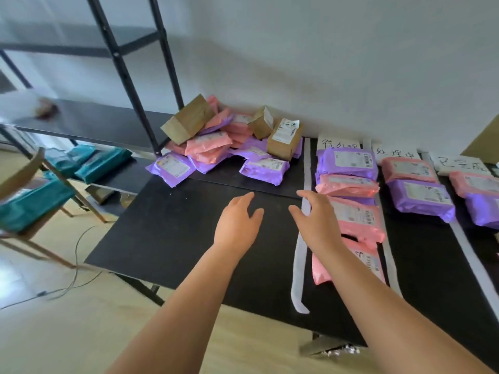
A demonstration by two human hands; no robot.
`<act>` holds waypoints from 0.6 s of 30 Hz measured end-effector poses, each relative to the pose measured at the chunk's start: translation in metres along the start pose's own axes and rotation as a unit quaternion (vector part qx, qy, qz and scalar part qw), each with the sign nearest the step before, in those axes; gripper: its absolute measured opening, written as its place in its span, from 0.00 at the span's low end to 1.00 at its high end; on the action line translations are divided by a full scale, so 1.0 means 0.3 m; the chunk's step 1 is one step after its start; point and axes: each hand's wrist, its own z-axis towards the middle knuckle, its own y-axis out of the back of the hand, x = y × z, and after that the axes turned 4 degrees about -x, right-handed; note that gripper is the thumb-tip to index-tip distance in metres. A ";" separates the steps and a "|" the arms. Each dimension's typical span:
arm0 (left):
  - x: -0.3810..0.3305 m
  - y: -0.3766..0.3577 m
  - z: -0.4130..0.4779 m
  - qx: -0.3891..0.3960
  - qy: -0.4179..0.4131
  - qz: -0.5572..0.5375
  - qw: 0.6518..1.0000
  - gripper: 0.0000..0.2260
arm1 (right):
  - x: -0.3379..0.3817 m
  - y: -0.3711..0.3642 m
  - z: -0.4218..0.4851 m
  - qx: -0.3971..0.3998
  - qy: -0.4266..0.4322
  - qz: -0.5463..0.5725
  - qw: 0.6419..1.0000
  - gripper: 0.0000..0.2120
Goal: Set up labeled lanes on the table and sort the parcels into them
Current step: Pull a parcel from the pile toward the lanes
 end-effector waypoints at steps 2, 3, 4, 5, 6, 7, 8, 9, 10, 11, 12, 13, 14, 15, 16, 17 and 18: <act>0.038 0.040 0.015 -0.008 0.003 -0.007 1.000 0.23 | 0.047 -0.045 0.002 0.012 0.005 0.007 1.000 0.19; 0.054 0.052 0.026 -0.010 0.004 -0.010 1.000 0.23 | 0.061 -0.066 0.010 0.017 0.007 0.011 1.000 0.19; 0.067 0.061 0.041 -0.011 0.005 -0.010 1.000 0.23 | 0.074 -0.086 0.021 0.021 0.011 0.015 1.000 0.19; 0.080 0.066 0.059 -0.010 0.007 -0.010 1.000 0.23 | 0.084 -0.107 0.037 0.024 0.011 0.019 0.999 0.19; 0.093 0.068 0.079 -0.010 0.007 -0.009 1.000 0.22 | 0.093 -0.128 0.054 0.025 0.010 0.024 0.999 0.19; 0.104 0.067 0.102 -0.008 0.006 -0.006 1.000 0.22 | 0.096 -0.152 0.076 0.023 0.007 0.029 0.999 0.19; 0.115 0.063 0.128 -0.006 0.004 -0.002 1.000 0.22 | 0.097 -0.176 0.099 0.021 0.003 0.032 0.999 0.19; 0.124 0.058 0.157 -0.003 0.003 0.003 1.000 0.21 | 0.097 -0.200 0.123 0.019 -0.002 0.034 0.999 0.19; 0.131 0.052 0.190 0.001 0.002 0.007 1.000 0.21 | 0.096 -0.221 0.148 0.019 -0.007 0.037 0.999 0.19; 0.136 0.045 0.226 0.006 0.001 0.011 1.000 0.21 | 0.093 -0.242 0.176 0.019 -0.011 0.039 0.999 0.19; 0.141 0.037 0.263 0.010 0.001 0.013 1.000 0.21 | 0.088 -0.261 0.206 0.020 -0.014 0.040 0.999 0.19; 0.144 0.029 0.299 0.014 0.004 0.014 1.000 0.21 | 0.082 -0.278 0.237 0.020 -0.019 0.042 0.999 0.19; 0.145 0.021 0.335 0.020 0.008 0.011 1.000 0.21 | 0.075 -0.294 0.268 0.019 -0.027 0.042 0.999 0.19; 0.147 0.014 0.369 0.028 0.014 0.007 0.999 0.21 | 0.068 -0.308 0.298 0.022 -0.038 0.040 0.998 0.19; 0.152 0.008 0.399 0.035 0.019 0.003 0.999 0.21 | 0.062 -0.323 0.327 0.025 -0.047 0.039 0.998 0.19; 0.159 0.002 0.434 0.039 0.022 0.004 0.999 0.21 | 0.053 -0.337 0.359 0.028 -0.052 0.036 0.998 0.19; 0.168 -0.003 0.471 0.041 0.022 0.008 0.999 0.21 | 0.046 -0.351 0.395 0.030 -0.054 0.031 0.998 0.19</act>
